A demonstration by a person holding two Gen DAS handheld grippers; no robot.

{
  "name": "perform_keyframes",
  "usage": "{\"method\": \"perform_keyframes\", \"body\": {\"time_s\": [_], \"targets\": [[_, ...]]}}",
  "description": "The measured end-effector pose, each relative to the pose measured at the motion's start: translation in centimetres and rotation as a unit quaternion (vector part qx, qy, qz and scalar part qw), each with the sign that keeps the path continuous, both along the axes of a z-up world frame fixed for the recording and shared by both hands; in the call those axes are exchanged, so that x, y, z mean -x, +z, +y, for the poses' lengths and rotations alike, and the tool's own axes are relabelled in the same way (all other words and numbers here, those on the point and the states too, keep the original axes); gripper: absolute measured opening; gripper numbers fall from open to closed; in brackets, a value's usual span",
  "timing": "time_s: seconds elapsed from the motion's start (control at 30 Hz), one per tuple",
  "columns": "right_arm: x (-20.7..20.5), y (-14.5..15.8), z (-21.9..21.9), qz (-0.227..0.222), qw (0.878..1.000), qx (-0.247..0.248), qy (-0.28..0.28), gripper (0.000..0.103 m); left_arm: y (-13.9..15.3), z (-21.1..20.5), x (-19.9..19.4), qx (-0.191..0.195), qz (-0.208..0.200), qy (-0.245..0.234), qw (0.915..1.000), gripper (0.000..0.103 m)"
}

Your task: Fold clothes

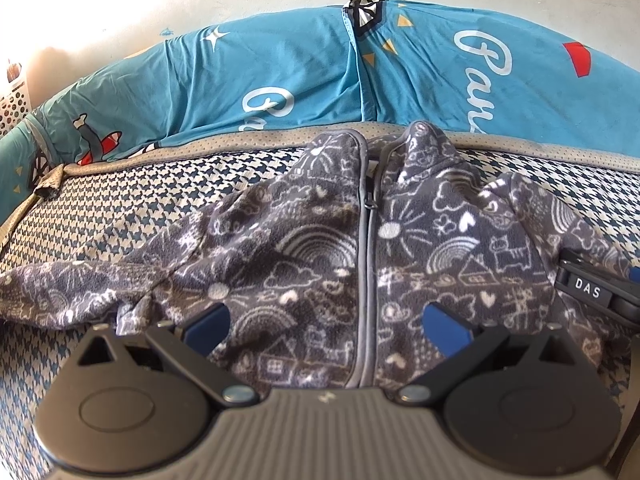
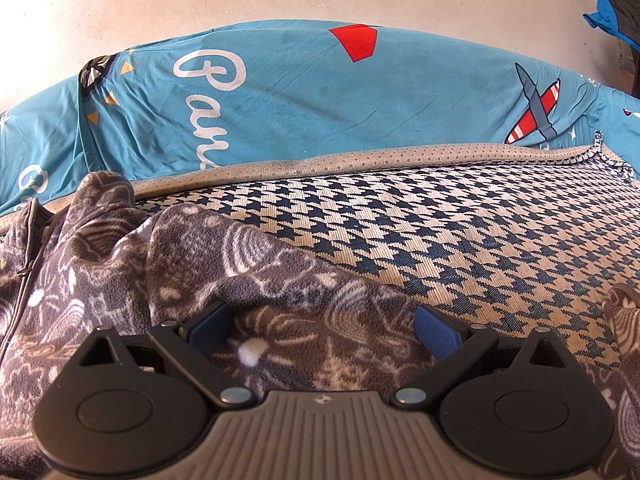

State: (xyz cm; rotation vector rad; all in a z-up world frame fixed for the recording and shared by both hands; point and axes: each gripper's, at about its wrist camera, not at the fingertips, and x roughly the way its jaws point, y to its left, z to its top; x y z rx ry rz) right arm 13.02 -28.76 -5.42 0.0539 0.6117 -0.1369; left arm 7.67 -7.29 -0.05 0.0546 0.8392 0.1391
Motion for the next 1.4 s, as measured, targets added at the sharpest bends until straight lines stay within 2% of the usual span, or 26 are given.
{"method": "perform_keyframes", "body": {"time_s": [1.4], "targets": [[0.01, 0.05, -0.02, 0.0, 1.0, 0.0, 0.0, 0.098, 0.47, 0.42, 0.26, 0.007, -0.008, 0.002, 0.9999, 0.103]]}}
